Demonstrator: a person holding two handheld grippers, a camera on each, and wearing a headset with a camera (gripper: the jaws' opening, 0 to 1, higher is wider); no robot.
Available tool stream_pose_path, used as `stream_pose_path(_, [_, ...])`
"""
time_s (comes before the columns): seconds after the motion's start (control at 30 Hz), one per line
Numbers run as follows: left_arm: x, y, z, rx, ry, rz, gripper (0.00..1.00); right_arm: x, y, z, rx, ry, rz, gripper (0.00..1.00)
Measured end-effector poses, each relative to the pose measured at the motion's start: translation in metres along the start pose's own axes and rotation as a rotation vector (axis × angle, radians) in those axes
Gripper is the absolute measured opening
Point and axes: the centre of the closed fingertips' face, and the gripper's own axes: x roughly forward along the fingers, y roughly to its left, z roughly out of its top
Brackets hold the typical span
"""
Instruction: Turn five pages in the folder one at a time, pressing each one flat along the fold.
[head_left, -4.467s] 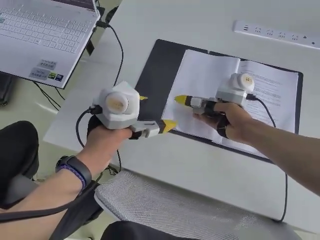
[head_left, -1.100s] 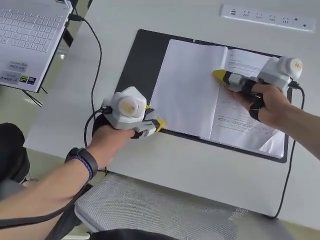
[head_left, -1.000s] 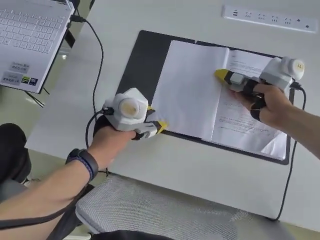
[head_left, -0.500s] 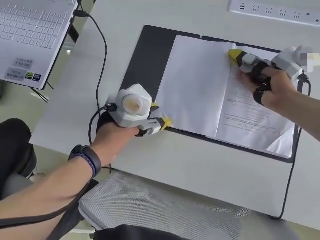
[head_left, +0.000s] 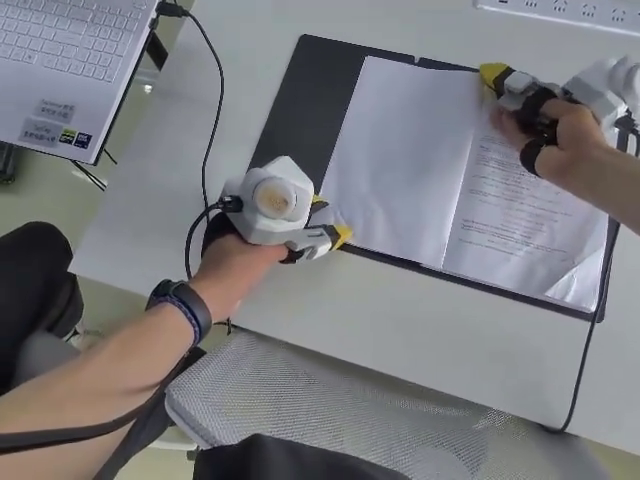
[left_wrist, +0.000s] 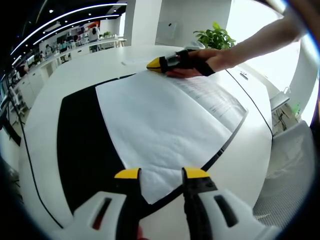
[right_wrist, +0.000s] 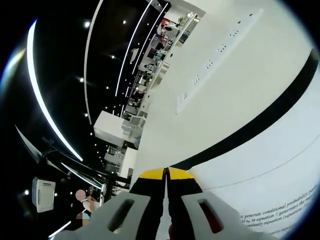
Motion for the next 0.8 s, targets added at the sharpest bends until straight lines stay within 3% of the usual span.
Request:
stream_pose_path(0.23, [0.000, 0.001, -0.001, 0.002, 0.000, 0.001, 0.30, -0.002, 0.001, -0.005, -0.038, 0.022, -0.005, 0.00])
stream_pose_path(0.37, [0.000, 0.001, -0.001, 0.001, -0.001, 0.002, 0.30, -0.008, 0.002, -0.021, -0.119, 0.083, -0.003, 0.00])
stream_pose_path(0.6, [0.001, 0.001, -0.001, -0.005, -0.008, 0.003, 0.30, -0.020, 0.009, -0.050, -0.185, 0.170, 0.017, 0.00])
stream_pose_path(0.8, [0.001, 0.000, -0.002, -0.002, -0.010, 0.004, 0.31, -0.040, 0.011, -0.068, -0.178, 0.184, 0.045, 0.00])
